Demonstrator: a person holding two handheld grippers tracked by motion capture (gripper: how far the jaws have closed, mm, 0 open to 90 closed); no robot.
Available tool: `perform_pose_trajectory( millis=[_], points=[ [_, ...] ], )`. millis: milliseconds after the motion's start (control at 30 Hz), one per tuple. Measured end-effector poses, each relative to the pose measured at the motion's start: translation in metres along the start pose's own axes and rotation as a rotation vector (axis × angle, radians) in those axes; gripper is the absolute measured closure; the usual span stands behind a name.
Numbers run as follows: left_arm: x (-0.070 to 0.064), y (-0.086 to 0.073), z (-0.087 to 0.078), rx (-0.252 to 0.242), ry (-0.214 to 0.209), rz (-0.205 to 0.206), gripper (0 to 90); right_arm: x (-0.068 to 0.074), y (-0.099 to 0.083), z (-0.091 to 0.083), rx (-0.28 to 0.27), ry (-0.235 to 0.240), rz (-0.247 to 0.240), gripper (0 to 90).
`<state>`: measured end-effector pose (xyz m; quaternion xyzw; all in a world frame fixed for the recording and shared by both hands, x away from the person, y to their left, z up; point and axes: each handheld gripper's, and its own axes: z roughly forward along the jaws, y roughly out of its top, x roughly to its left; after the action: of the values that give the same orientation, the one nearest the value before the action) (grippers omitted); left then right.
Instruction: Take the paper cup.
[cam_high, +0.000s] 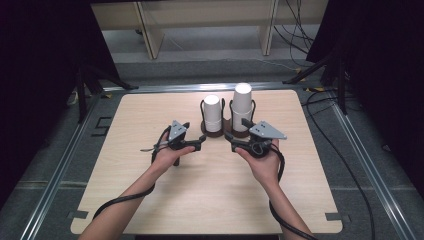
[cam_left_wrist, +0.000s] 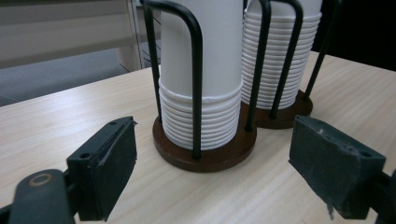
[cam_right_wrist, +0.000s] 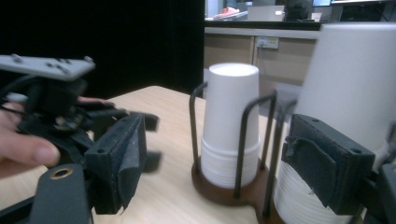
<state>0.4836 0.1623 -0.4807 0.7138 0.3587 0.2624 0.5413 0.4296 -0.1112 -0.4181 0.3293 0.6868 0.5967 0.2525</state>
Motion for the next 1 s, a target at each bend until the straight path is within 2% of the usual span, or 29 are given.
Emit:
perform_pose_trajectory(
  millis=[33,67,100,133,267,333,367,433,467,500,567,633,667,700,733,833,867,900,1000],
  points=[
    [0.0,0.001,0.006,0.004,-0.003,0.007,14.7,-0.001,0.005,0.006,0.002,0.001,-0.024,21.4],
    [0.001,0.001,0.01,0.005,-0.003,0.012,14.7,-0.001,0.008,0.012,-0.003,0.022,-0.018,21.6],
    [0.002,0.002,0.014,0.02,-0.001,0.022,14.7,0.0,0.01,0.016,-0.006,0.022,-0.003,22.0],
    [0.004,0.002,0.021,0.029,0.005,0.028,14.6,0.0,0.013,0.021,-0.01,0.015,-0.021,22.2],
    [0.01,0.002,0.037,0.036,-0.002,0.009,14.9,-0.003,0.024,0.043,0.022,0.01,-0.043,23.7],
    [0.011,0.002,0.042,0.042,-0.005,0.011,15.3,-0.005,0.027,0.054,0.023,0.022,-0.037,24.6],
    [0.011,0.002,0.045,0.036,-0.011,0.005,15.4,-0.006,0.029,0.058,0.038,0.007,-0.031,25.0],
    [0.011,0.002,0.048,0.041,-0.016,0.002,15.9,-0.009,0.032,0.07,0.039,0.005,-0.052,25.8],
    [0.011,0.002,0.05,0.048,-0.018,0.002,15.9,-0.009,0.032,0.07,0.039,0.005,-0.052,25.8],
    [0.01,0.004,0.054,0.052,-0.019,0.009,16.4,-0.009,0.034,0.081,0.06,0.0,-0.033,26.1],
    [0.009,0.005,0.058,0.069,-0.032,0.006,17.1,-0.011,0.035,0.088,0.065,0.002,-0.036,26.1],
    [0.008,0.006,0.061,0.077,-0.026,0.01,17.5,-0.013,0.036,0.094,0.065,0.003,-0.036,26.1],
    [0.009,0.006,0.063,0.074,-0.029,0.011,17.7,-0.012,0.036,0.096,0.079,-0.001,-0.024,26.1],
    [0.009,0.006,0.063,0.081,-0.028,0.013,17.7,-0.013,0.036,0.098,0.081,-0.005,-0.04,26.1],
    [0.009,0.006,0.063,0.081,-0.028,0.013,17.7,-0.012,0.036,0.1,0.092,-0.003,-0.03,26.1],
    [0.011,0.008,0.067,0.091,-0.017,0.012,18.2,-0.016,0.035,0.107,0.096,-0.02,-0.048,26.1],
    [0.011,0.008,0.067,0.094,-0.016,0.014,18.2,-0.015,0.035,0.108,0.103,-0.027,-0.026,26.1],
    [0.011,0.008,0.068,0.098,-0.02,0.021,18.1,-0.017,0.035,0.111,0.093,-0.018,-0.046,26.1],
    [0.01,0.008,0.07,0.093,-0.025,0.027,18.8,-0.017,0.035,0.115,0.11,-0.034,-0.03,26.1]
  ],
)
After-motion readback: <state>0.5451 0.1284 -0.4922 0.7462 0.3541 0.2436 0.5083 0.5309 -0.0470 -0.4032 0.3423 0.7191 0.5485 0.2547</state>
